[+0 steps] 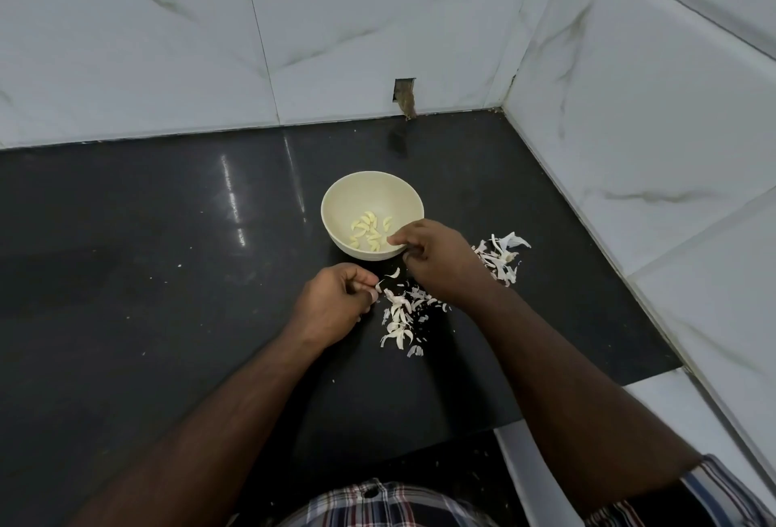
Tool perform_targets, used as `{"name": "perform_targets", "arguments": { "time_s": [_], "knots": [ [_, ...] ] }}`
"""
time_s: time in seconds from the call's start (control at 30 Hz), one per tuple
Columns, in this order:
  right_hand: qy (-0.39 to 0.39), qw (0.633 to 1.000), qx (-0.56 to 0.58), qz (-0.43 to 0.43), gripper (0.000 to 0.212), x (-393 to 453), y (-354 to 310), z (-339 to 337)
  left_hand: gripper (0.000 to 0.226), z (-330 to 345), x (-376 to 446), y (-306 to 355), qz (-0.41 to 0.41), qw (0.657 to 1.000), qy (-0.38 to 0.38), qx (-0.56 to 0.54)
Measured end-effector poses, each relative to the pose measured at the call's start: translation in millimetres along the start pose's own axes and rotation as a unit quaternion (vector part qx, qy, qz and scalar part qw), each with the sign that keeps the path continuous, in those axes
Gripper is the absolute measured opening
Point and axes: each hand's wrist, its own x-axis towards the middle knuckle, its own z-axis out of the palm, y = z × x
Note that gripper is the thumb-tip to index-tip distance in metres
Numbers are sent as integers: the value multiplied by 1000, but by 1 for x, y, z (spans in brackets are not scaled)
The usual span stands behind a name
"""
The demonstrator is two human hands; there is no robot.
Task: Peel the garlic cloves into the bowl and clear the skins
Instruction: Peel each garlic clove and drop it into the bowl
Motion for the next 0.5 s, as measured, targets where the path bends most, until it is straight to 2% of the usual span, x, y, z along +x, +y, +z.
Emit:
{"name": "perform_targets", "arguments": {
  "time_s": [0.13,0.2,0.3,0.33,0.37,0.43,0.5],
  "knots": [
    [10,1000,15,-2,36,-6,0,1,19,2,0,-1,19,999,-3,43],
    [53,996,65,14,34,-11,0,-1,19,3,0,-2,29,997,-7,72],
    [143,977,131,87,24,-18,6,-6,25,4,0,1,34,994,-5,106],
    [134,979,114,108,22,-19,11,-5,27,4,-1,2,39,992,-6,123],
    [91,987,73,114,23,-19,14,-2,29,4,-2,5,44,988,-7,146],
    [-8,995,-28,92,27,-22,16,11,35,4,-3,8,51,981,-10,186],
    [-41,994,-79,64,34,-23,15,22,38,5,-2,10,52,977,-17,205]
  ]
}}
